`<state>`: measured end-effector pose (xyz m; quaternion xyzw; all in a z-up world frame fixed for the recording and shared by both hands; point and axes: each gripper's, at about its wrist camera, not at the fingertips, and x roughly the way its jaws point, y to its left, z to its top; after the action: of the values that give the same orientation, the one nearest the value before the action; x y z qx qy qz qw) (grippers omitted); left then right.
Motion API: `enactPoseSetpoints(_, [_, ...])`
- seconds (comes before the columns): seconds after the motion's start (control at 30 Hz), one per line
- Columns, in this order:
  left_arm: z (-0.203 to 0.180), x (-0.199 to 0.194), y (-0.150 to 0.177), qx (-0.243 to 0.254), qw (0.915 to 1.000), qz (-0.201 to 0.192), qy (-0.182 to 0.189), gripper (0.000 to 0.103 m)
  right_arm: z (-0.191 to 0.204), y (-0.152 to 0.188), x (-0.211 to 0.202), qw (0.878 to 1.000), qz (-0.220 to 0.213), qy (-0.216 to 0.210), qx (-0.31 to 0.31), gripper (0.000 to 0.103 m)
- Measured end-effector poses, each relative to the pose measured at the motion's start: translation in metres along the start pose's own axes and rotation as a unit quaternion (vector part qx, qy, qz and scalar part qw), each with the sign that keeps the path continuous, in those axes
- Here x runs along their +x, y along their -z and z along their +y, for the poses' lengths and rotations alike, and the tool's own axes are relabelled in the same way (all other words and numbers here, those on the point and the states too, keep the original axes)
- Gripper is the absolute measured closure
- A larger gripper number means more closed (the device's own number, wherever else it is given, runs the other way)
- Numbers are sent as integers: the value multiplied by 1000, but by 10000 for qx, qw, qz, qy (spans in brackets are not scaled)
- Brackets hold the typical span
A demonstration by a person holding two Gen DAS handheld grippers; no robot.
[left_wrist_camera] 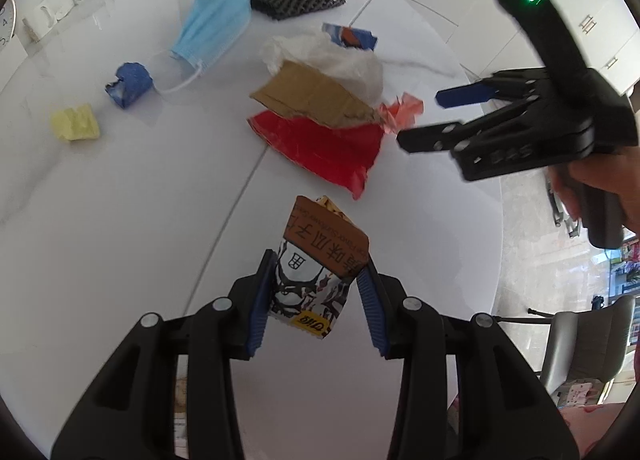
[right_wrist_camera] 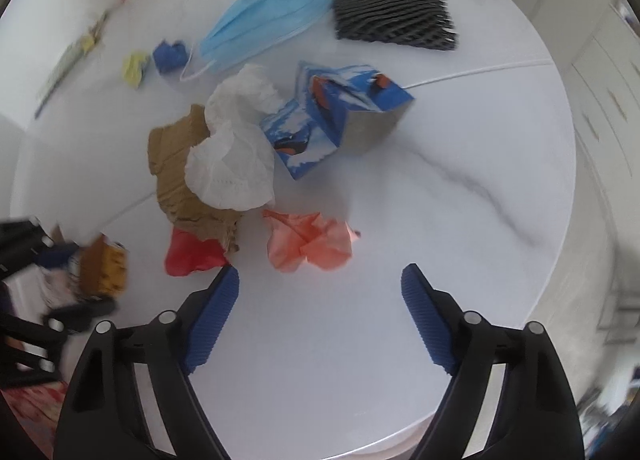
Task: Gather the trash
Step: 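Grasp the snack box with the left tool while the right tool grasps the pink tissue, then carry box and tissue over the bin and open the left tool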
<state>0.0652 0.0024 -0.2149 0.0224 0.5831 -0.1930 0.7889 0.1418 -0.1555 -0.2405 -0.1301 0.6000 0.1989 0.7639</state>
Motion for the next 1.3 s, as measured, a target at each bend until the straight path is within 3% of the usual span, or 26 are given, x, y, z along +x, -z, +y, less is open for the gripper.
enactPoseSetpoints(0.2, [-3, -10, 9, 12, 10000, -26, -7, 63, -2, -5, 14, 9999, 150, 35, 10, 55])
enactPoseSetpoints(0.27, [-1, -10, 8, -22, 10000, -26, 8, 63, -4, -6, 13, 9999, 128, -12, 81, 71])
enactPoseSetpoints(0.33, [2, -11, 7, -59, 10000, -41, 8, 63, -8, -6, 11, 9997, 104, -133, 175, 77])
enactPoseSetpoints(0.53, [2, -16, 11, -93, 9999, -73, -41, 63, -16, -4, 9, 9995, 70, -209, 208, 77])
enactPoseSetpoints(0.6, [3, -18, 12, -140, 9999, -66, -31, 63, -19, -4, 5, 9997, 10, -131, 189, 64])
enactPoseSetpoints(0.67, [3, -17, 12, -183, 9998, -64, -63, 63, -22, -5, 2, 9998, -98, -30, 193, 40])
enactPoseSetpoints(0.8, [5, -15, 10, -246, 9997, -54, -53, 63, -23, -3, -5, 9987, -248, -282, 354, 34])
enactPoseSetpoints(1.0, [5, -15, 9, -265, 9996, -63, -19, 63, -25, -16, 6, 9987, -186, -398, 277, 34])
enactPoseSetpoints(1.1, [5, -14, 10, -276, 9996, -69, -29, 63, -22, -18, 7, 9984, -193, -442, 293, 54])
enactPoseSetpoints(1.3, [8, -15, 10, -333, 9994, -100, -44, 63, -16, -20, 12, 9979, -272, -467, 350, 62])
